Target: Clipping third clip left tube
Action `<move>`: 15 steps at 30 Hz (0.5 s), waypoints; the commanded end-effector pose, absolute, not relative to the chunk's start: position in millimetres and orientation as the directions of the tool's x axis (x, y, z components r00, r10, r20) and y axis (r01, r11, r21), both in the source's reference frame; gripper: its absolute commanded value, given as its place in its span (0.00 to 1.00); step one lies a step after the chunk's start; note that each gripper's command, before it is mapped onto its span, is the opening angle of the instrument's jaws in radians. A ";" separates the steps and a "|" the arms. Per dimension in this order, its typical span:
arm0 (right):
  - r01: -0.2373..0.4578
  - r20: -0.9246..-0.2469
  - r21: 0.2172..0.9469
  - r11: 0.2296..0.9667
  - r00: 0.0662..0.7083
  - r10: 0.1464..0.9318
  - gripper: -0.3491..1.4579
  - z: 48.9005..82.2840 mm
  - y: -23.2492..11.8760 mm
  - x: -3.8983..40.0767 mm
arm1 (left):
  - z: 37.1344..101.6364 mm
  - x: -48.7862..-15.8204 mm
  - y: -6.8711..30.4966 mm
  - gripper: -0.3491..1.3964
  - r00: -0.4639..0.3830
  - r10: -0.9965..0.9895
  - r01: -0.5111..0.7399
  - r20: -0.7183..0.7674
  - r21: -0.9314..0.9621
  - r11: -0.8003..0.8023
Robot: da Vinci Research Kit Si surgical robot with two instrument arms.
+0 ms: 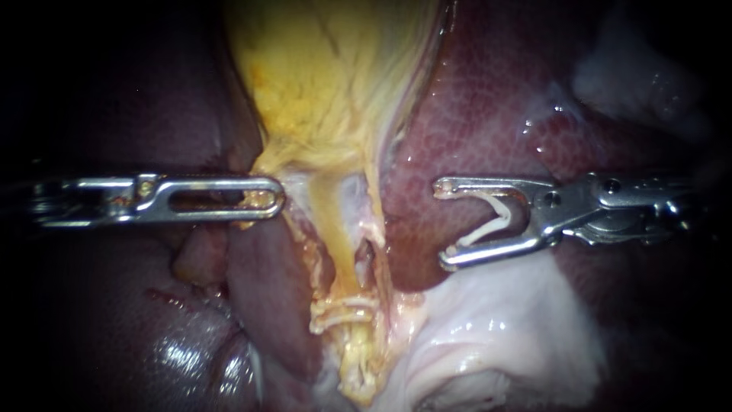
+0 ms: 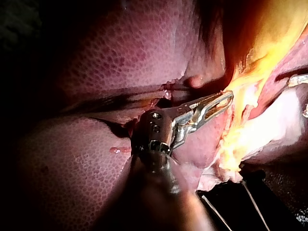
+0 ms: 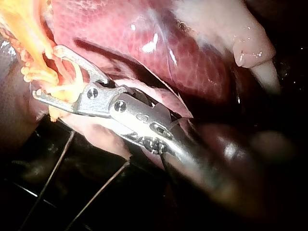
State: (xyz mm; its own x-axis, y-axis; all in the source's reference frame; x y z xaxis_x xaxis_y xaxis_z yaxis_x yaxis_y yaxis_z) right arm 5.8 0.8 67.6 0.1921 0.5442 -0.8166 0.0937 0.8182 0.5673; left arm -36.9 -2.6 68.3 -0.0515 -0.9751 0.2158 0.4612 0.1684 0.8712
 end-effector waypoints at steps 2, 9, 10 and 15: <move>0.107 -0.813 0.571 0.814 0.211 0.543 0.52 68.7 -0.3 7.0 | 68.1 -36.9 -2.7 0.00 -0.053 -0.975 0.460 0.216 0.872 0.168; 0.132 -0.784 0.609 0.782 0.248 0.569 0.52 73.4 -3.9 10.5 | 68.0 -36.7 -2.7 0.00 -0.052 -0.975 0.460 0.216 0.872 0.168; 0.133 -0.782 0.611 0.781 0.254 0.569 0.52 74.1 -4.2 10.8 | 67.9 -36.6 -2.8 0.00 -0.052 -0.975 0.460 0.216 0.872 0.168; 0.123 -0.758 0.636 0.762 0.283 0.587 0.52 77.6 -5.3 12.0 | 67.6 -36.6 -2.9 0.00 -0.055 -0.975 0.459 0.216 0.873 0.167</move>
State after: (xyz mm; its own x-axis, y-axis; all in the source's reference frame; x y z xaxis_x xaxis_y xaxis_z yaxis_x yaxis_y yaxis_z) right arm 12.1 -5.4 78.1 0.2838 0.5914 -0.7548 0.1206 0.7589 0.6400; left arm -36.6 -2.9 67.6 -0.0550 -0.9749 0.2159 0.4584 0.1675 0.8728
